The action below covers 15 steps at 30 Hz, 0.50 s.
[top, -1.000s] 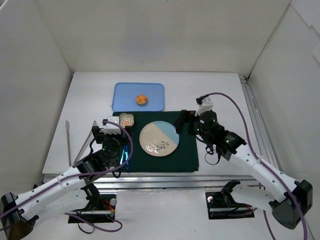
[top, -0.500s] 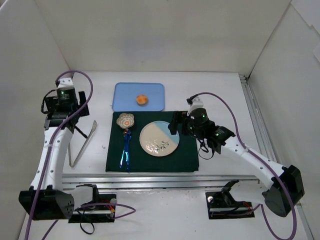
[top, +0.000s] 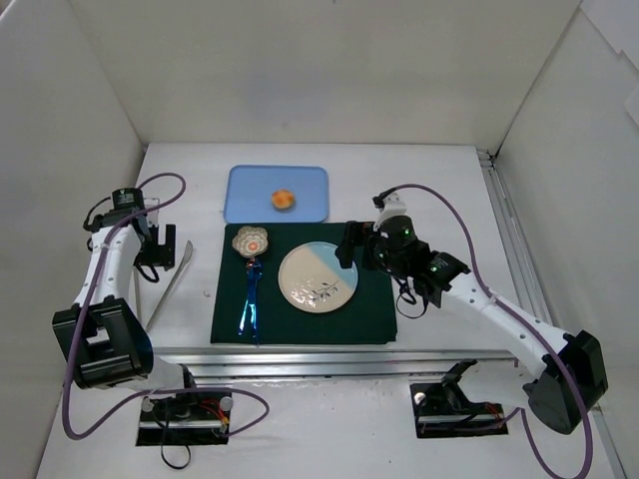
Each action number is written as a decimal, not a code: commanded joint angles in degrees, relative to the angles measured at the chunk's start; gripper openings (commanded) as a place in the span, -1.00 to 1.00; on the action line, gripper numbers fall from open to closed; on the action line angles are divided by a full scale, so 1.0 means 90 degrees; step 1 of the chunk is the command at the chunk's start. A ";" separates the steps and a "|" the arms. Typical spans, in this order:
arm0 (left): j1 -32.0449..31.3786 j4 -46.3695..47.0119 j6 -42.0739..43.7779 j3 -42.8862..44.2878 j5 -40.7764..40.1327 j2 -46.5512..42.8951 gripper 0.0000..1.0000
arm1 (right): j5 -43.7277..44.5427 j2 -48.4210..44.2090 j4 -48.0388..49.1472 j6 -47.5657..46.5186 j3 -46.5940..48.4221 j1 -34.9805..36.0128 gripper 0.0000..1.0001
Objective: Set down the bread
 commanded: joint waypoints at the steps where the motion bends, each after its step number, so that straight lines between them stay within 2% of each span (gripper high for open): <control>1: 0.0193 -0.0100 0.0611 0.0111 0.0159 -0.0043 0.99 | 0.0091 -0.0154 0.0265 -0.0047 0.0323 0.0051 0.95; 5: 0.0478 0.0048 0.0358 0.0012 0.0393 0.0083 0.99 | -0.0036 -0.0301 0.0265 -0.0037 0.0304 0.0022 0.95; 10: 0.0838 0.0038 0.0533 -0.0017 0.0814 0.0260 0.99 | -0.0134 -0.0525 0.0245 0.0031 0.0294 0.0051 0.95; 12: 0.0839 0.0290 0.0719 -0.0192 0.0726 0.0270 0.99 | -0.0095 -0.0613 0.0235 0.0012 0.0284 0.0041 0.95; 15: 0.0839 0.0331 0.0700 -0.0193 0.1086 0.0620 0.99 | 0.0071 -0.0672 0.0216 -0.0008 0.0255 0.0041 0.95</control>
